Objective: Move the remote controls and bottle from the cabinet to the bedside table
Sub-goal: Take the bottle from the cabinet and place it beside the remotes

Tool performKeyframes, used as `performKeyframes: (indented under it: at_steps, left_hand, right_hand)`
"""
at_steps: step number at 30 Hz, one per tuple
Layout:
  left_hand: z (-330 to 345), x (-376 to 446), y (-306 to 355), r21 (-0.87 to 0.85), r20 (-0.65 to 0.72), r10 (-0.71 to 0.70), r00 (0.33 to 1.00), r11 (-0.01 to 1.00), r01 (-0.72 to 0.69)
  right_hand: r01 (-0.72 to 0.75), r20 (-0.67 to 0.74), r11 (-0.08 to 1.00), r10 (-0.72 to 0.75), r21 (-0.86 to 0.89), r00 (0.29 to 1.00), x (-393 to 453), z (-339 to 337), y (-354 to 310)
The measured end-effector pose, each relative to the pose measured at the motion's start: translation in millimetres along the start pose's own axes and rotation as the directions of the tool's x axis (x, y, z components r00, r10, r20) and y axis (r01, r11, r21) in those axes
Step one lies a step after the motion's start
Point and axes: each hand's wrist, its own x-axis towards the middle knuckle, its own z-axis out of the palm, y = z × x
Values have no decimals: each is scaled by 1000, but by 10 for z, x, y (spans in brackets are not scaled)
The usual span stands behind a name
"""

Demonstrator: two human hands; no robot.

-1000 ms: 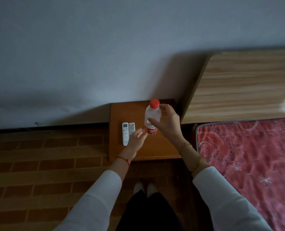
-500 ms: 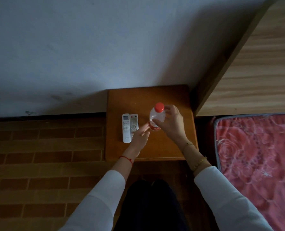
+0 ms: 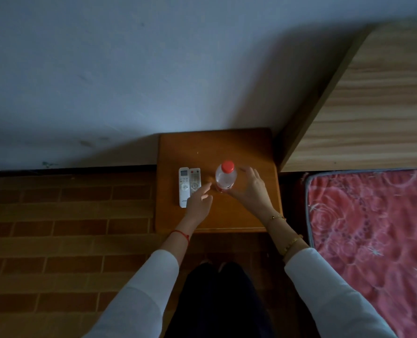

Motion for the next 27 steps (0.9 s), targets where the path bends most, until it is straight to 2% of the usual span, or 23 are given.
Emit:
performKeyframes:
  at_steps: [5, 14, 22, 27]
  left_hand:
    - [-378, -478, 272, 210, -127, 149, 981, 970, -120]
    - [-1150, -1504, 1105, 484, -210, 432, 877, 825, -290]
    - [-1518, -2336, 1364, 560, -249, 580, 776, 740, -373]
    - [-1687, -2782, 1250, 556, -323, 590, 740, 751, -356]
  right_hand:
    - [-94, 50, 982, 104, -163, 993, -304, -484, -281]
    - [70, -55, 985, -79, -157, 995, -935, -1411, -1232]
    - [180, -65, 971, -192, -157, 979, -1567, -1680, -1695]
    - [245, -38, 961, -252, -132, 967, -1852, -1615, -1873]
